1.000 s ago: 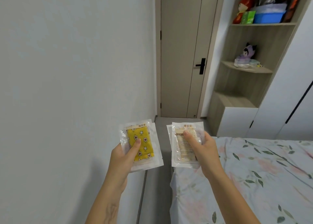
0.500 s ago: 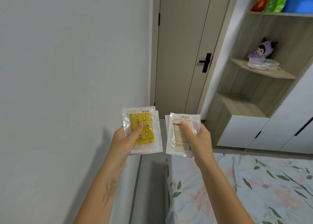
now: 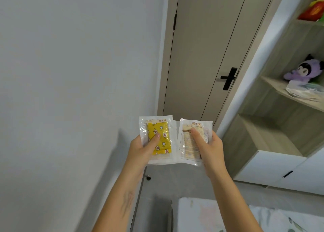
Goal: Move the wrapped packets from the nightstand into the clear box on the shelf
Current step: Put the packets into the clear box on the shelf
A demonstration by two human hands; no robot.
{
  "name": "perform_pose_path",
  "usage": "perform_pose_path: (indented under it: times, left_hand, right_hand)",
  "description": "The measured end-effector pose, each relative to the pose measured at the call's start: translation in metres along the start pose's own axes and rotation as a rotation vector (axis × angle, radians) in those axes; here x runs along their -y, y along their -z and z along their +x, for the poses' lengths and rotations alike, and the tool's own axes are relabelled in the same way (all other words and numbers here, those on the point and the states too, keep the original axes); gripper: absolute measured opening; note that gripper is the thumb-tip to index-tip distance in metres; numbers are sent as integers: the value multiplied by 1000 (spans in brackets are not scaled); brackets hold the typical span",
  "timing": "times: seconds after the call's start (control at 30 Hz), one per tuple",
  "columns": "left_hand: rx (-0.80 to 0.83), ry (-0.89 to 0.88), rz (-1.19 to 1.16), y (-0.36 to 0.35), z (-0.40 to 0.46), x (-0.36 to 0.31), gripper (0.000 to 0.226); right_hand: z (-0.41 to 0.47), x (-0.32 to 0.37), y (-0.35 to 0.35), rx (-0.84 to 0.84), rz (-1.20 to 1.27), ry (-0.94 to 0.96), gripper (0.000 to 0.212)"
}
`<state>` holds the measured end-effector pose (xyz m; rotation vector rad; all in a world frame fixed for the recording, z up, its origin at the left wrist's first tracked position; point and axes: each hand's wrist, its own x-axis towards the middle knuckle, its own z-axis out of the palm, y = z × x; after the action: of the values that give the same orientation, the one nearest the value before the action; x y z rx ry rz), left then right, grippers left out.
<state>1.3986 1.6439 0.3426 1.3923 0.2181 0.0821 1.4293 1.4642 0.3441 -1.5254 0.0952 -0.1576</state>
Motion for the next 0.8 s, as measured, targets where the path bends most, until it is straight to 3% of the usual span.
perform_pose_path:
  times: [0.47,0.8]
  left_hand:
    - [65,18,54,-184,280,-8,8]
    - [306,86,145,-318,453,17,8]
  right_hand:
    - [302,-25,103,-183,39,-35,24]
    - [458,-53,179,-477,29,-44,15]
